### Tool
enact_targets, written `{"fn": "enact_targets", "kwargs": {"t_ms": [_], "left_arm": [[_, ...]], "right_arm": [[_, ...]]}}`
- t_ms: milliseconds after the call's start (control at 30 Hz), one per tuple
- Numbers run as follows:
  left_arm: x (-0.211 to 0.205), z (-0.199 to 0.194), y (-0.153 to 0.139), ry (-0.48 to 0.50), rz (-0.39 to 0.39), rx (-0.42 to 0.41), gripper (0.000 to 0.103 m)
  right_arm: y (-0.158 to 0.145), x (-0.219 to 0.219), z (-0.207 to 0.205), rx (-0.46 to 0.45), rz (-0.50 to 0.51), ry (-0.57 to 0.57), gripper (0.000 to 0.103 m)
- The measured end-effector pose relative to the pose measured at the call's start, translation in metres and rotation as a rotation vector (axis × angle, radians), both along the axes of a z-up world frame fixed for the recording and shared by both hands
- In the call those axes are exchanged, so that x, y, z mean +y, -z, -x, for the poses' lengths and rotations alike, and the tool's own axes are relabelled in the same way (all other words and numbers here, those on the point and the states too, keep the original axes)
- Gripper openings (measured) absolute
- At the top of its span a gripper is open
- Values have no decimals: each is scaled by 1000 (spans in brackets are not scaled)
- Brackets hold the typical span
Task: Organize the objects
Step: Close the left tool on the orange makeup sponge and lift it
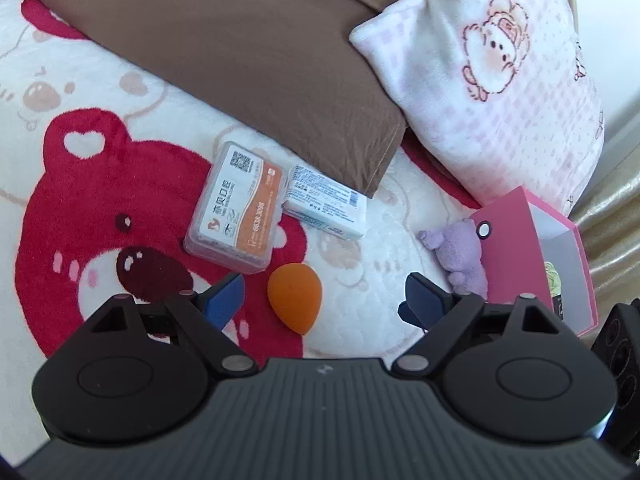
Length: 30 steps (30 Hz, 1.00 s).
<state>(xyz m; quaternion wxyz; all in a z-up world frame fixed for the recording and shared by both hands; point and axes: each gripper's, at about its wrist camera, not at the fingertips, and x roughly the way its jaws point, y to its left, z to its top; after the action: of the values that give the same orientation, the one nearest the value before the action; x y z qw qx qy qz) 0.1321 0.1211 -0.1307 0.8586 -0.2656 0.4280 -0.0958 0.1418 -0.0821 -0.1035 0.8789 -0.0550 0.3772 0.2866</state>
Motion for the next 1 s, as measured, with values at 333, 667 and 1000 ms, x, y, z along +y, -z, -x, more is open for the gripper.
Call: {"fn": "enact_targets", "kwargs": {"t_ms": [333, 667, 1000], "left_arm": [[2, -15, 39, 4, 35, 5, 56], [-8, -8, 20, 61, 20, -28, 30], [-43, 18, -30, 129, -21, -62, 30]], "right_arm": [[36, 20, -28, 57, 29, -7, 63], [20, 10, -14, 8, -5, 7, 31], [-26, -18, 21, 13, -56, 81, 31]]}}
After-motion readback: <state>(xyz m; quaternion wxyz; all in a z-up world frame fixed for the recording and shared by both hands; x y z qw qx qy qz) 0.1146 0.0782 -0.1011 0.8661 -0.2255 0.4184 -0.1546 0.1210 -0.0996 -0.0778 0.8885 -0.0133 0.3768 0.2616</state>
